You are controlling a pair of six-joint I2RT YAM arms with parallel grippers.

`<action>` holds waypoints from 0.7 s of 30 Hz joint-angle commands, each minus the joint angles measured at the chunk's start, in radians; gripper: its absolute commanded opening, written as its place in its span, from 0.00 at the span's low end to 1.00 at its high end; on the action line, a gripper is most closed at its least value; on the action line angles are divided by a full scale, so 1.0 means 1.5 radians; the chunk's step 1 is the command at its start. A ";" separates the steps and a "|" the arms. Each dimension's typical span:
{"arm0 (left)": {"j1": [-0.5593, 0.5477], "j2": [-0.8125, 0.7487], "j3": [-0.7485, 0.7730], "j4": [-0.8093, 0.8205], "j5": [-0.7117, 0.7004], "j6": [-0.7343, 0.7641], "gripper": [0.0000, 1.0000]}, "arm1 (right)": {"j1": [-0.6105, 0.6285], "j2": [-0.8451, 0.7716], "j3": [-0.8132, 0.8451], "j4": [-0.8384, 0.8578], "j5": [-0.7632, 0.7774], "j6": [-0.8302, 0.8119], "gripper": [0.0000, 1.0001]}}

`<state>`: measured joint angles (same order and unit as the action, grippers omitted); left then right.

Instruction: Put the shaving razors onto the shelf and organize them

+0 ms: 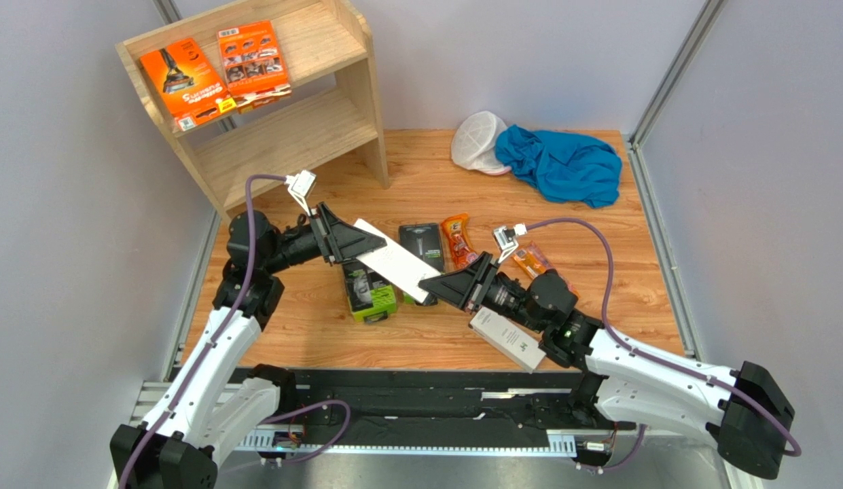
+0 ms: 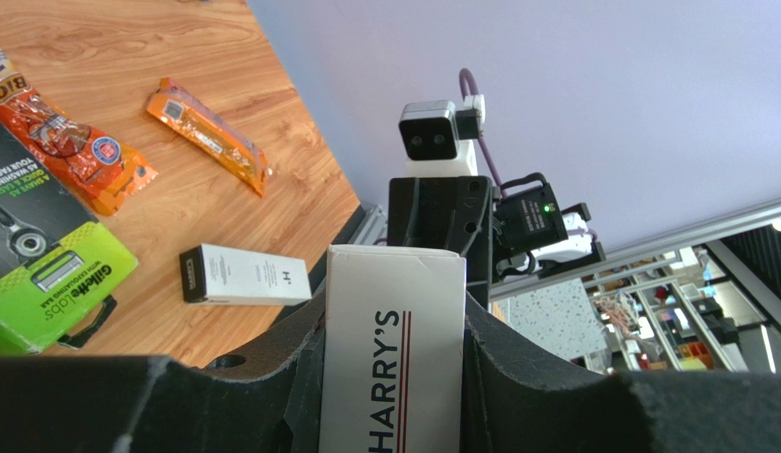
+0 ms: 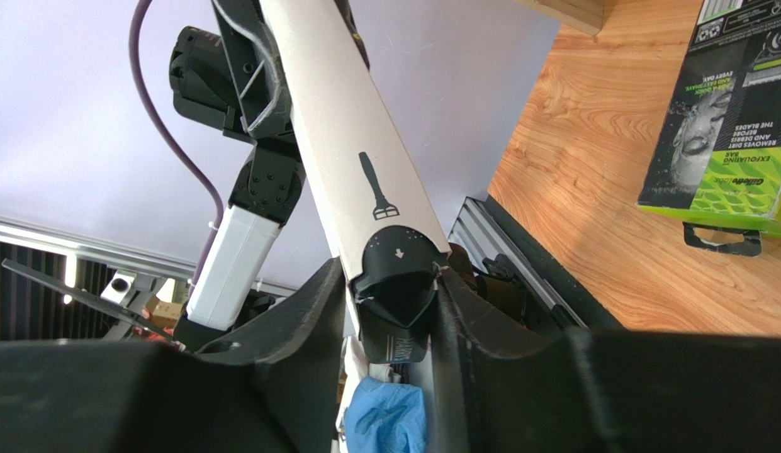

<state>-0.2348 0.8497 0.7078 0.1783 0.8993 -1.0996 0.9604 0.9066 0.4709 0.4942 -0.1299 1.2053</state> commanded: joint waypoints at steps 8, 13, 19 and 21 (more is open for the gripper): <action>0.000 0.008 0.023 -0.037 -0.016 0.056 0.64 | 0.005 -0.039 0.014 0.032 0.035 -0.015 0.18; 0.000 0.003 0.080 -0.206 -0.059 0.179 0.99 | 0.005 -0.057 0.017 0.008 0.045 -0.023 0.16; 0.000 0.006 0.160 -0.376 -0.145 0.301 0.99 | 0.005 -0.078 0.015 -0.022 0.063 -0.031 0.15; 0.000 0.009 0.191 -0.420 -0.194 0.327 0.99 | 0.005 -0.081 0.015 -0.028 0.068 -0.034 0.14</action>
<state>-0.2352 0.8658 0.9020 -0.2543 0.7361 -0.7670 0.9653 0.8124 0.4709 0.4339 -0.0757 1.1816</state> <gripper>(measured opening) 0.990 0.285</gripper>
